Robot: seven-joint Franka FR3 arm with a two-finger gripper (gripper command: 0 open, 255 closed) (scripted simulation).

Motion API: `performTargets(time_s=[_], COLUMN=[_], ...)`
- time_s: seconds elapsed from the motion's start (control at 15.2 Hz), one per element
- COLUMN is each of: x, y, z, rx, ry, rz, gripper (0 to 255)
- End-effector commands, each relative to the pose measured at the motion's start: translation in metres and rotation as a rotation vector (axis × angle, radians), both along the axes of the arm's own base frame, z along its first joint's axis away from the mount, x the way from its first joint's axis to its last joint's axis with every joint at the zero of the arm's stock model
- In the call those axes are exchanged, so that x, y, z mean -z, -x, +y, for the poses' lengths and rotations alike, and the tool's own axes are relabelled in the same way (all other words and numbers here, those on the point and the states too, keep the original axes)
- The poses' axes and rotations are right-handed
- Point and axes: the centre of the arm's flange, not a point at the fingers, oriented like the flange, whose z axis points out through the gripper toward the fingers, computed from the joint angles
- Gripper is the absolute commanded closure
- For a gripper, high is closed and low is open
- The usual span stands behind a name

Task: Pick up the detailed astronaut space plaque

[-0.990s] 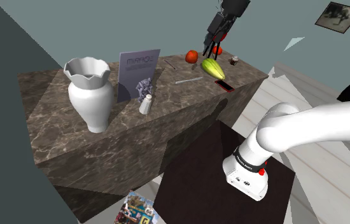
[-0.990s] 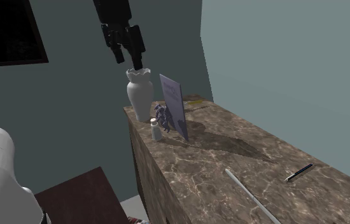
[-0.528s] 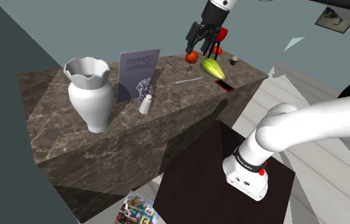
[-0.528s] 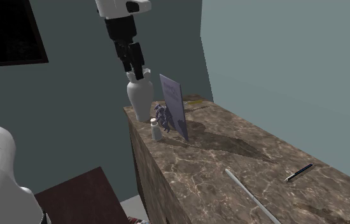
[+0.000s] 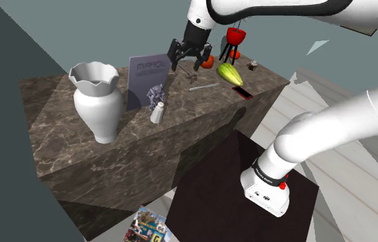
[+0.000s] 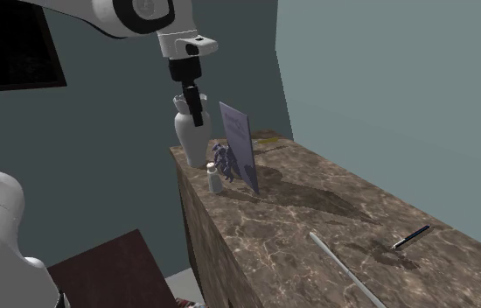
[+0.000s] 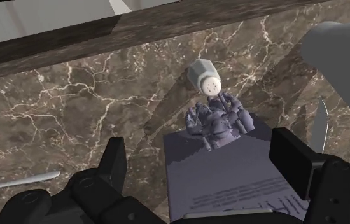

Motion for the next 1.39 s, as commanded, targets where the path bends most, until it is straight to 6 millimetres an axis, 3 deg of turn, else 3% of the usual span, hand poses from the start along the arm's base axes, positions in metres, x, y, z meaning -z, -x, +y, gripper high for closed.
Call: performTargets(time_s=[0.0, 0.59, 1.19, 1.25, 1.32], x=[0.019, 0.097, 0.137, 0.137, 0.136], y=[-0.017, -0.105, -0.105, -0.104, -0.104], z=[0.011, 0.051, 0.051, 0.051, 0.052], rx=[0.079, 0.399, 0.398, 0.398, 0.398], ry=[-0.003, -0.008, -0.008, -0.008, -0.008], rz=[0.012, 0.067, 0.067, 0.067, 0.067], gripper=[0, 0, 0, 255, 255])
